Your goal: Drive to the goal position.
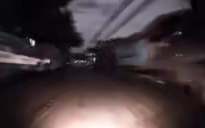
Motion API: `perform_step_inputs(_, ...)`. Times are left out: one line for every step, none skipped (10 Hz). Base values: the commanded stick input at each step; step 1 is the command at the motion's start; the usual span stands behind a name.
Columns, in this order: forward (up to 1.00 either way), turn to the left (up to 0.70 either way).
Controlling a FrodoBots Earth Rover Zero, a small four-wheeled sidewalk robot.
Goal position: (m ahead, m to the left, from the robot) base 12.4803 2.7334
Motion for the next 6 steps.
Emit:
perform_step_inputs(1.0,0.27)
perform_step_inputs(1.0,0.25)
perform_step_inputs(1.0,0.0)
perform_step_inputs(1.0,0.0)
perform_step_inputs(1.0,0.0)
perform_step_inputs(1.0,0.0)
